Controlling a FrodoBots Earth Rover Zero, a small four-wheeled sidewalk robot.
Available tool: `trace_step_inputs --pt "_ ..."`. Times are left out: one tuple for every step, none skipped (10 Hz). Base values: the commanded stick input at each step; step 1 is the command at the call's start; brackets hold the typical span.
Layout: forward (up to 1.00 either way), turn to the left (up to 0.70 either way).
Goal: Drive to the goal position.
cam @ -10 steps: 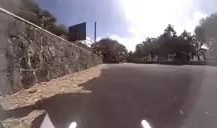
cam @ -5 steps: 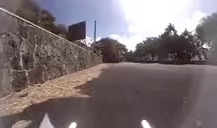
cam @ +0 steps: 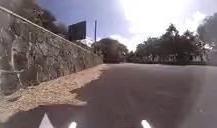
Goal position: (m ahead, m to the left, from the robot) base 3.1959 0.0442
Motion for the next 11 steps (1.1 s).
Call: trace_step_inputs --pt "0.50 -0.11" --pt "0.50 -0.06" --pt "0.50 -0.02" --pt "0.50 0.00" --pt "0.50 0.00" --pt "0.50 0.00" --pt "0.50 -0.01" --pt "0.50 -0.01" --pt "0.50 -0.25" --pt "0.50 -0.25" --pt "0.50 -0.25"
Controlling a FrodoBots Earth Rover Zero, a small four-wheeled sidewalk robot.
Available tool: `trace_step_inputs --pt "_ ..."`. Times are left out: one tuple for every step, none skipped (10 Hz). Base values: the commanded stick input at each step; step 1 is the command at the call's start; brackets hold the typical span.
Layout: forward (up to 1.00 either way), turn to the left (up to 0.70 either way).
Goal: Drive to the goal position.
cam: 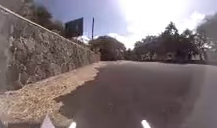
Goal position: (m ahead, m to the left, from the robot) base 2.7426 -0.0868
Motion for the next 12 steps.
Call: trace_step_inputs --pt "0.50 0.00" --pt "0.50 0.00" --pt "0.50 0.00" --pt "0.50 0.00" --pt "0.50 0.00" --pt "0.50 0.00" --pt "0.50 0.00" --pt "0.50 0.00" --pt "0.50 0.00" --pt "0.50 0.00" --pt "0.50 0.00" --pt "0.50 0.00"
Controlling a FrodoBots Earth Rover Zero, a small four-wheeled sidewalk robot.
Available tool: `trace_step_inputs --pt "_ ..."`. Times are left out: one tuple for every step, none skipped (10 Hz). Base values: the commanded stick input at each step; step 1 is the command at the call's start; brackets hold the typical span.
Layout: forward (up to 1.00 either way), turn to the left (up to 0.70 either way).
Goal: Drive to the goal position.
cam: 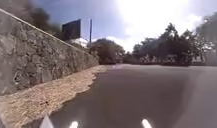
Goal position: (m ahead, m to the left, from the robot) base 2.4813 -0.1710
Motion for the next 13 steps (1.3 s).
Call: trace_step_inputs --pt "0.50 0.00" --pt "0.50 0.00" --pt "0.50 0.00" --pt "0.50 0.00" --pt "0.50 0.00" --pt "0.50 0.00" --pt "0.50 0.00" --pt "0.50 0.00" --pt "0.50 0.00" --pt "0.50 0.00" --pt "0.50 0.00" --pt "0.50 0.00" --pt "0.50 0.00"
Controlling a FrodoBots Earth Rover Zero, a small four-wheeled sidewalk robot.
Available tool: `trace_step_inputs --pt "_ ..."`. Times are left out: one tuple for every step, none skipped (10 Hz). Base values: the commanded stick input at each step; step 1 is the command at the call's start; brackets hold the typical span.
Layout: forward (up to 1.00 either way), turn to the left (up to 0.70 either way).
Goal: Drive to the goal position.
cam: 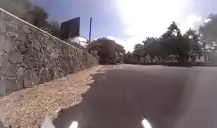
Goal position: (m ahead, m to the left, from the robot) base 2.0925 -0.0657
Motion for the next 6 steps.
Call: trace_step_inputs --pt "0.50 0.00" --pt "0.50 0.00" --pt "0.50 0.00" --pt "0.50 0.00" --pt "0.50 0.00" --pt "0.50 0.00"
